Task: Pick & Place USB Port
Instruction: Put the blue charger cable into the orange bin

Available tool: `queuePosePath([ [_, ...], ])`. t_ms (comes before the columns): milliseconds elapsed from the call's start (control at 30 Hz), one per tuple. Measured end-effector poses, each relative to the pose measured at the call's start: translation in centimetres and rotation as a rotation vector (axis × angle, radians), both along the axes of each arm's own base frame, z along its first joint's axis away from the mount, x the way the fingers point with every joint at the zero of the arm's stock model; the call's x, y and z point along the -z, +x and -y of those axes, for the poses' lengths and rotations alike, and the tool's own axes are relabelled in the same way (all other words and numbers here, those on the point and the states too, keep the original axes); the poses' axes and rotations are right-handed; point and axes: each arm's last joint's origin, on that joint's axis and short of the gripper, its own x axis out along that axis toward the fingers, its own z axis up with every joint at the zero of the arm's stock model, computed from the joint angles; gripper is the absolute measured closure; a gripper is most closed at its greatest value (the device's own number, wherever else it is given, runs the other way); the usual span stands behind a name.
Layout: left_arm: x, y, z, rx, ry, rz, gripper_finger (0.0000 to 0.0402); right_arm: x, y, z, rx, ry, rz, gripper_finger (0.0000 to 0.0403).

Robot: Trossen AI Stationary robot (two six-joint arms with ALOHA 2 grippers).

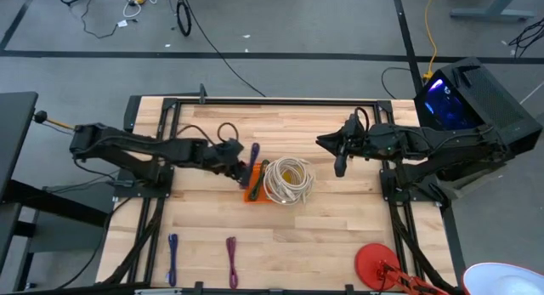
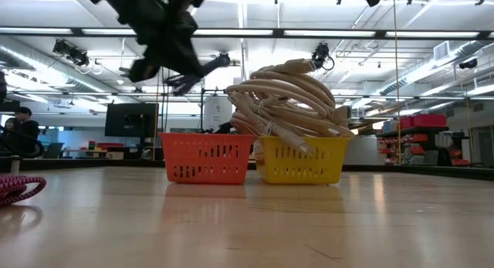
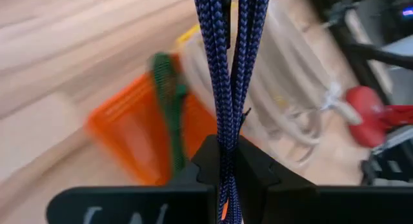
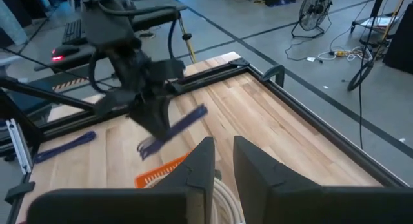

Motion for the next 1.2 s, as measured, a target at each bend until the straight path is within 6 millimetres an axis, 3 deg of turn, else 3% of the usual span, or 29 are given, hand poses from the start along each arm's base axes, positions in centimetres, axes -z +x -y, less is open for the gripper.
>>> queuePosePath([
  [167, 1.6, 1.7, -0.2, 0.017, -0.015, -0.005, 0.0376, 0.0, 0.0, 0.0, 0.0, 0.001, 0.0, 0.0342],
  [333, 2.5, 2.1, -0.5, 0.017, -0.02, -0.044, 0.0376, 0.0, 0.0, 0.0, 0.001, 0.004, 0.002, 0.0342],
  [733, 3.3, 2.5, -0.4, 0.008, -0.05, -0.071, 0.0376, 0.0, 0.0, 0.0, -0.001, 0.004, 0.001, 0.0342],
  [967, 3.4, 2.6, -0.4, -0.009, -0.046, -0.062, 0.0347, 0.0, 0.0, 0.0, 0.0, 0.002, 0.002, 0.0342],
  [1200, 3.4, 2.7, -0.4, -0.006, -0.05, -0.053, 0.0349, 0.0, 0.0, 0.0, -0.001, 0.001, 0.001, 0.0342],
])
